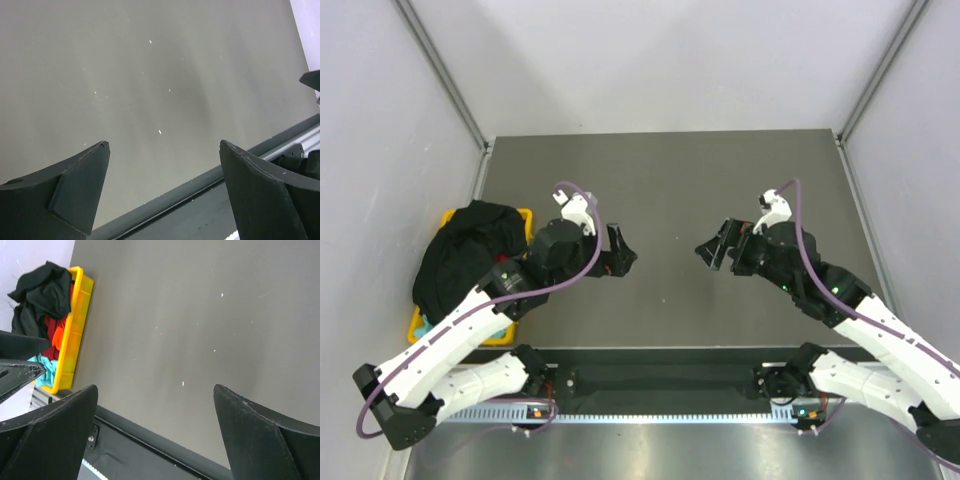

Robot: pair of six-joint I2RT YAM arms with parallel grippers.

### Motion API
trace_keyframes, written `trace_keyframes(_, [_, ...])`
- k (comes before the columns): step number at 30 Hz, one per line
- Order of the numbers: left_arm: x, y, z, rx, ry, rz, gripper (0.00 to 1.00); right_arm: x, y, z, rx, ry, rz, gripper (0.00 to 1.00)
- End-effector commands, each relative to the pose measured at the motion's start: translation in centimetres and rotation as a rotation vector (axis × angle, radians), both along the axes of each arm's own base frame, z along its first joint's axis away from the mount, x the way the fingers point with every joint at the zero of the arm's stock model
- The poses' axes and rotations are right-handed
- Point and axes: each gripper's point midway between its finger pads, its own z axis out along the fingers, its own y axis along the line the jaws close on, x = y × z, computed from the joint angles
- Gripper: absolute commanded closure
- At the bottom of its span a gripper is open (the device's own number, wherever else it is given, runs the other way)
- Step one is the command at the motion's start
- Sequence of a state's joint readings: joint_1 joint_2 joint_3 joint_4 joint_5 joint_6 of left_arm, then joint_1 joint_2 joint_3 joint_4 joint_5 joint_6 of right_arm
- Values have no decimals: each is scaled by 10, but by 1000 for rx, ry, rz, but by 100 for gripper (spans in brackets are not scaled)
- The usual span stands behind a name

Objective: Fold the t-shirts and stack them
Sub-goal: Grab the tshirt from the pile

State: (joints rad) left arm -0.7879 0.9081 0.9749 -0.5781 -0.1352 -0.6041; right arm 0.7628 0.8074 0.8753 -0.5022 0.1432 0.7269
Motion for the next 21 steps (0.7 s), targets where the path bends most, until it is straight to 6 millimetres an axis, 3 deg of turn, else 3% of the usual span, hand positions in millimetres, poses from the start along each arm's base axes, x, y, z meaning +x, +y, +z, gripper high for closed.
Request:
trace_keyframes(1, [9, 1, 24, -43, -54, 45, 5, 6, -5, 24, 55, -74, -40, 0])
trace_keyframes(4, [15, 10, 20, -40, -40, 124, 5, 6, -7, 24, 54, -75, -49, 0])
trace_keyframes(8, [31, 39, 13, -6, -41, 334, 6, 6, -7, 21, 39, -77, -37, 0])
trace_keyframes(13, [57, 75, 23, -22, -76, 556, 13, 5, -4, 14, 15, -96, -3, 1])
trace_keyframes(15, [76, 108, 32, -6, -75, 685, 17, 2, -1, 14, 14, -118, 32, 0])
trace_keyframes(16, [86, 117, 24, 25, -44, 721, 18, 1, 1, 23, 36, -159, 54, 0])
trace_keyframes(17, [98, 151, 19, 35, -18, 840, 18, -1, 5, 19, 36, -186, 89, 0])
trace_keyframes(19, [111, 184, 13, 22, 34, 986, 19, -9, 15, 21, 90, -303, 180, 0])
trace_keyframes(20, [114, 215, 13, 23, 39, 1089, 19, -9, 14, 22, 107, -335, 183, 0])
trace_keyframes(21, [116, 232, 12, 30, 36, 1152, 19, -13, 16, 25, 125, -365, 208, 0])
